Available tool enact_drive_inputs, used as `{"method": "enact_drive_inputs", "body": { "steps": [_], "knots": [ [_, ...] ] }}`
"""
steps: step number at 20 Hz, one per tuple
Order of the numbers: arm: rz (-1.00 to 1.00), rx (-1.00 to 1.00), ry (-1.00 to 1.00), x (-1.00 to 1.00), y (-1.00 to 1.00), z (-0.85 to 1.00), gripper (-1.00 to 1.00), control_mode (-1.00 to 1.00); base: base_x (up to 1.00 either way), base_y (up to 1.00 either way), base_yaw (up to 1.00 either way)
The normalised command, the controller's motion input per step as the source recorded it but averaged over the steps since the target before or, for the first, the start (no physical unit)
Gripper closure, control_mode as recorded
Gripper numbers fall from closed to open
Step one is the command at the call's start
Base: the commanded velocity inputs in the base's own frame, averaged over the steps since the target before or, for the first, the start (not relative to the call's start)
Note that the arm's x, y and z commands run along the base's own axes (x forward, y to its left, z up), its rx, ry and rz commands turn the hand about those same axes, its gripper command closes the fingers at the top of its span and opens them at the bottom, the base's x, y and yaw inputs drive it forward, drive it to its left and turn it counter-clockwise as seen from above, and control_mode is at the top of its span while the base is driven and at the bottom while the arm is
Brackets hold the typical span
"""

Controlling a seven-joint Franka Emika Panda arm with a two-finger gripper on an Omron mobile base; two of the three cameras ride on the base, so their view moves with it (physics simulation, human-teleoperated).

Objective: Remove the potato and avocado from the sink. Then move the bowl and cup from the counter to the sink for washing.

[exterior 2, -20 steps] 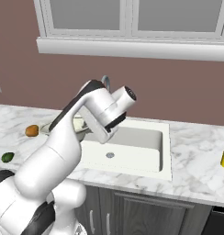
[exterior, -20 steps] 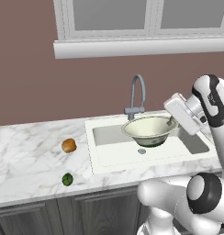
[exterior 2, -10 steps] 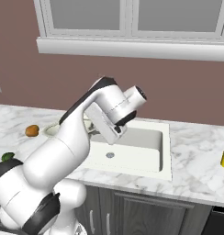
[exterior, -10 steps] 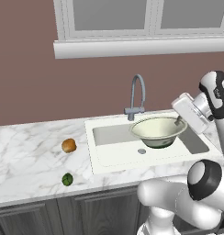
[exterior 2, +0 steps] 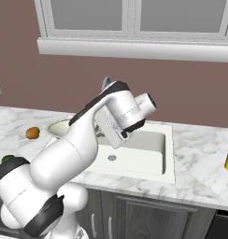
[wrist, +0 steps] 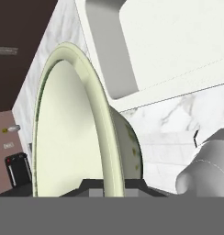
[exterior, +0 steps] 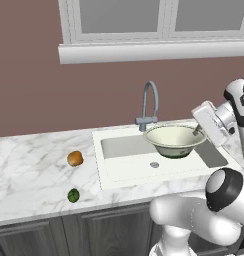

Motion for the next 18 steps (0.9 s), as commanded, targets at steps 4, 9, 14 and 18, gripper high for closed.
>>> {"method": "enact_drive_inputs", "body": {
  "steps": [4, 9, 14, 18],
  "knots": [
    [0.00, 0.00, 0.00, 0.06, -0.17, -0.02, 1.00, -1.00, 0.00, 0.00, 0.00],
    [0.00, 0.00, 0.00, 0.10, -0.13, -0.03, 1.00, -1.00, 0.00, 0.00, 0.00],
    [0.00, 0.00, -0.02, 0.12, 0.00, -0.13, 1.00, -1.00, 0.00, 0.00, 0.00],
    [0.00, 0.00, 0.00, 0.17, 0.03, -0.20, 1.00, -1.00, 0.00, 0.00, 0.00]
  ]
}}
